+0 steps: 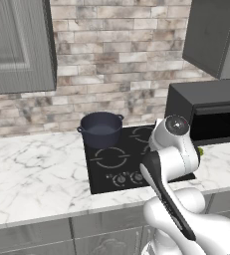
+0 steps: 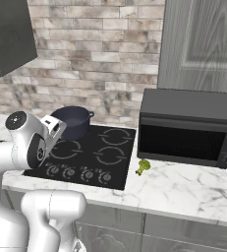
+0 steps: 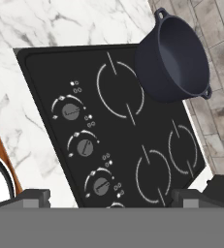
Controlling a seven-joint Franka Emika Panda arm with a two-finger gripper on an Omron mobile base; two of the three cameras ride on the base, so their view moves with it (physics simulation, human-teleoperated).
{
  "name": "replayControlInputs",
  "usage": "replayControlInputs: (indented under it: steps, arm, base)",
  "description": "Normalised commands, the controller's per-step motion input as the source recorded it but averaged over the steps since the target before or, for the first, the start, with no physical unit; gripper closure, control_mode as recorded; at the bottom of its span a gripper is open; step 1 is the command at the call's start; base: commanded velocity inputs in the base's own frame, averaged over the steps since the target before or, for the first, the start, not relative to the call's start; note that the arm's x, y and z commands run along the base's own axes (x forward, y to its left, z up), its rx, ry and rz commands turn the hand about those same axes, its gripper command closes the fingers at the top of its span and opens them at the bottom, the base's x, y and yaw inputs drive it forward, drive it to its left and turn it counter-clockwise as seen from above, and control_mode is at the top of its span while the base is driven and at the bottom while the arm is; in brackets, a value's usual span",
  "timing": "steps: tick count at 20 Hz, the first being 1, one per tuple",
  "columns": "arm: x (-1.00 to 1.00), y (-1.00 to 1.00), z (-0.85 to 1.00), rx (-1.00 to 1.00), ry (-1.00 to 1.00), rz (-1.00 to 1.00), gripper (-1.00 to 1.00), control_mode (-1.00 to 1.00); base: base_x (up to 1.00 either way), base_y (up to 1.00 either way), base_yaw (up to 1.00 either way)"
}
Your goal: Turn on the burner for the pot on the stove. Wait thirty seconds for the pot to heat up. Then add the broccoli to the pot.
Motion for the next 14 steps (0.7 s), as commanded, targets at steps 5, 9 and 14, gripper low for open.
replayControlInputs:
  steps: [5, 9, 14]
  arm:
    - [0.0, 0.0, 0.0, 0.0, 0.0, 0.0, -1.0, -1.0]
    - [0.0, 0.0, 0.0, 0.0, 0.0, 0.0, -1.0, -1.0]
    - [0.0, 0.0, 0.0, 0.0, 0.0, 0.0, -1.0, -1.0]
  base:
    - [0.0, 0.0, 0.0]
    - [0.0, 0.0, 0.0]
    - [0.0, 0.0, 0.0]
